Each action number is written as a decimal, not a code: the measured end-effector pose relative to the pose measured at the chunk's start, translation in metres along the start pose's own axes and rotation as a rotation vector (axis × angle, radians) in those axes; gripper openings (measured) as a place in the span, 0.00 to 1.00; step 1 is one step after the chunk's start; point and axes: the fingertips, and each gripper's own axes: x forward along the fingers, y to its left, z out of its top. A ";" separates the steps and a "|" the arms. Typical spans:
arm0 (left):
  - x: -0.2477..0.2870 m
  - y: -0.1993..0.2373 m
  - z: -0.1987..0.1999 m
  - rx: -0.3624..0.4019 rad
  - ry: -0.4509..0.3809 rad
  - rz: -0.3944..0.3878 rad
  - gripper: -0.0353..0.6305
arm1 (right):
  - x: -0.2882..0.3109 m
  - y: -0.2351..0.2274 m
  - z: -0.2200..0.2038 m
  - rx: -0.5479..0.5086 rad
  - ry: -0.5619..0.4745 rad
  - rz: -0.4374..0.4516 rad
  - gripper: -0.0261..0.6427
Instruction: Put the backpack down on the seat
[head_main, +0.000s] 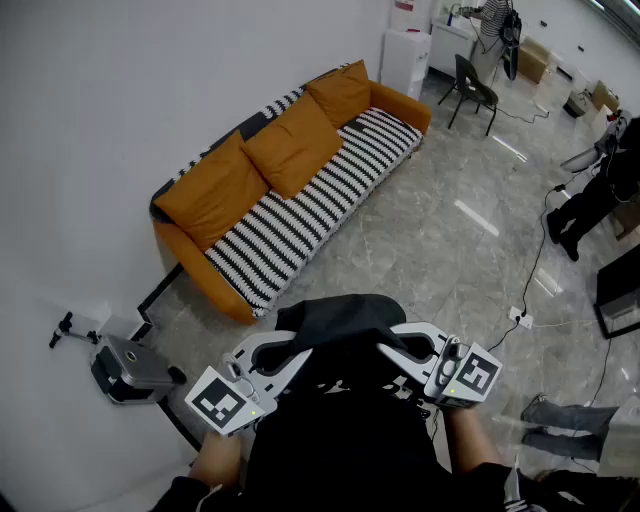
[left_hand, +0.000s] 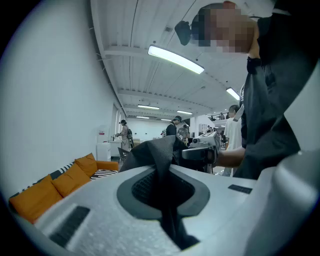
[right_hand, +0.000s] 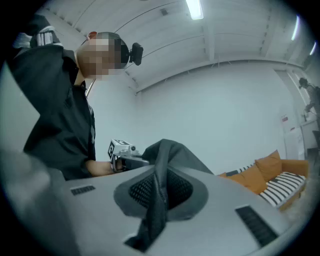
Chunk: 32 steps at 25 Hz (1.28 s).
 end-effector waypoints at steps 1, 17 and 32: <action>0.000 0.001 0.000 0.000 0.000 -0.002 0.10 | 0.001 -0.001 0.000 0.001 0.001 -0.001 0.09; 0.000 -0.001 -0.006 -0.014 -0.001 0.001 0.10 | 0.001 0.000 -0.007 -0.008 0.020 -0.007 0.09; 0.001 0.001 -0.005 -0.001 -0.009 0.002 0.10 | 0.002 -0.004 -0.007 0.014 0.004 0.007 0.09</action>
